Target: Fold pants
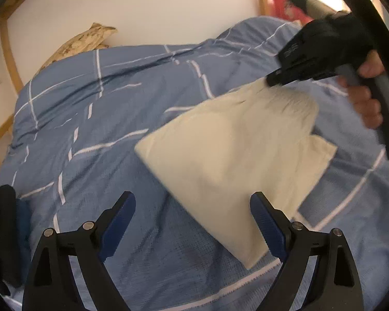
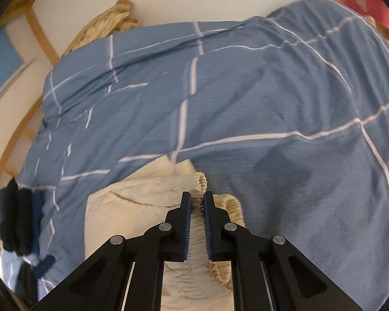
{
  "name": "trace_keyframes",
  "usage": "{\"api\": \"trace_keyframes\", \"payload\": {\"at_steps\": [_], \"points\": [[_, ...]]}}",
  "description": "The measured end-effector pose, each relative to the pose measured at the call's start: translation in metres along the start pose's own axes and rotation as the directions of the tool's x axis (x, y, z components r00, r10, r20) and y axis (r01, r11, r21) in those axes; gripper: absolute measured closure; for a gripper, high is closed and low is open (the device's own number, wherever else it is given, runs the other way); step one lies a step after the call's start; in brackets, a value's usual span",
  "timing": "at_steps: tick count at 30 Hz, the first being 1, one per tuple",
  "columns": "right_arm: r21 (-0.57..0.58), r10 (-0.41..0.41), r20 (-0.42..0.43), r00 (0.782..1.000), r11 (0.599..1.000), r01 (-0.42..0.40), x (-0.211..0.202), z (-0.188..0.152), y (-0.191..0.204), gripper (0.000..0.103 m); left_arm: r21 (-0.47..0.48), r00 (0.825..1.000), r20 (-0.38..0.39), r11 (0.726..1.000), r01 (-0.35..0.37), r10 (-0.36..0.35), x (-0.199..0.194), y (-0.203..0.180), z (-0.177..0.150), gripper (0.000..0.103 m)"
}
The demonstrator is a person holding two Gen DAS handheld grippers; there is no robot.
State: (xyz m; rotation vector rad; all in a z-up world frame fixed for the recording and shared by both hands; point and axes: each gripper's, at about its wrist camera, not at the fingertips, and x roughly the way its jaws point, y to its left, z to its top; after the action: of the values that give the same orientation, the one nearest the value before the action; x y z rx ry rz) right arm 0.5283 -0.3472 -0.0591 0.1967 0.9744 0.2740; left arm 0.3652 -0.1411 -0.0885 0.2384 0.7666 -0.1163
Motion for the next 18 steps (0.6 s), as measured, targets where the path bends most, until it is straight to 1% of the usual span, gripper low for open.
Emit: {"api": "trace_keyframes", "payload": {"at_steps": [3, 5, 8, 9, 10, 11, 12, 14, 15, 16, 17, 18], "points": [[0.024, -0.029, 0.001, 1.0, 0.999, 0.029, 0.004, -0.002, -0.014, 0.093, -0.066, 0.999, -0.039, 0.998, 0.006, -0.009, 0.014, 0.006, -0.003, 0.013], [0.039, -0.032, -0.019, 0.999, 0.999, 0.033, 0.01, -0.006, -0.023, 0.093, -0.091, 0.998, -0.06, 0.996, 0.024, -0.03, 0.02, 0.01, -0.006, 0.013], [0.048, -0.092, -0.012, 0.996, 0.995, 0.092, 0.017, -0.011, -0.03, 0.091, -0.132, 0.996, -0.068, 0.99, 0.04, -0.049, 0.021, 0.016, -0.012, 0.013], [0.054, -0.103, -0.004, 0.995, 0.993, 0.103, 0.016, -0.013, -0.031, 0.085, -0.142, 0.997, -0.066, 0.989, 0.042, -0.052, 0.019, 0.017, -0.014, 0.013], [0.06, -0.112, 0.002, 0.994, 0.992, 0.112, 0.014, -0.014, -0.032, 0.074, -0.153, 0.996, -0.064, 0.987, 0.05, -0.061, 0.018, 0.019, -0.015, 0.013], [0.064, -0.133, 0.013, 0.991, 0.989, 0.132, 0.009, -0.017, -0.031, 0.07, -0.167, 0.995, -0.067, 0.984, 0.059, -0.071, 0.017, 0.023, -0.016, 0.013], [0.062, -0.16, 0.032, 0.987, 0.986, 0.157, 0.004, -0.019, -0.028, 0.068, -0.18, 0.994, -0.075, 0.982, 0.066, -0.08, 0.017, 0.026, -0.018, 0.013], [0.052, -0.205, 0.063, 0.977, 0.978, 0.201, -0.009, -0.026, -0.02, 0.068, -0.204, 0.992, -0.079, 0.975, 0.084, -0.102, 0.011, 0.034, -0.021, 0.013], [0.047, -0.231, 0.079, 0.97, 0.973, 0.228, -0.017, -0.033, -0.015, 0.066, -0.21, 0.992, -0.078, 0.974, 0.083, -0.101, 0.006, 0.038, -0.023, 0.013], [0.044, -0.251, 0.093, 0.964, 0.968, 0.248, -0.024, -0.039, -0.01, 0.059, -0.212, 0.993, -0.071, 0.974, 0.079, -0.096, -0.001, 0.046, -0.025, 0.013], [0.06, -0.275, 0.123, 0.954, 0.961, 0.269, -0.036, -0.05, -0.004, 0.055, -0.208, 0.994, -0.066, 0.975, 0.076, -0.091, -0.005, 0.051, -0.026, 0.013], [0.08, -0.28, 0.144, 0.949, 0.959, 0.271, -0.045, -0.059, -0.002, 0.047, -0.199, 0.995, -0.065, 0.978, 0.067, -0.081, -0.011, 0.059, -0.027, 0.013]]}}
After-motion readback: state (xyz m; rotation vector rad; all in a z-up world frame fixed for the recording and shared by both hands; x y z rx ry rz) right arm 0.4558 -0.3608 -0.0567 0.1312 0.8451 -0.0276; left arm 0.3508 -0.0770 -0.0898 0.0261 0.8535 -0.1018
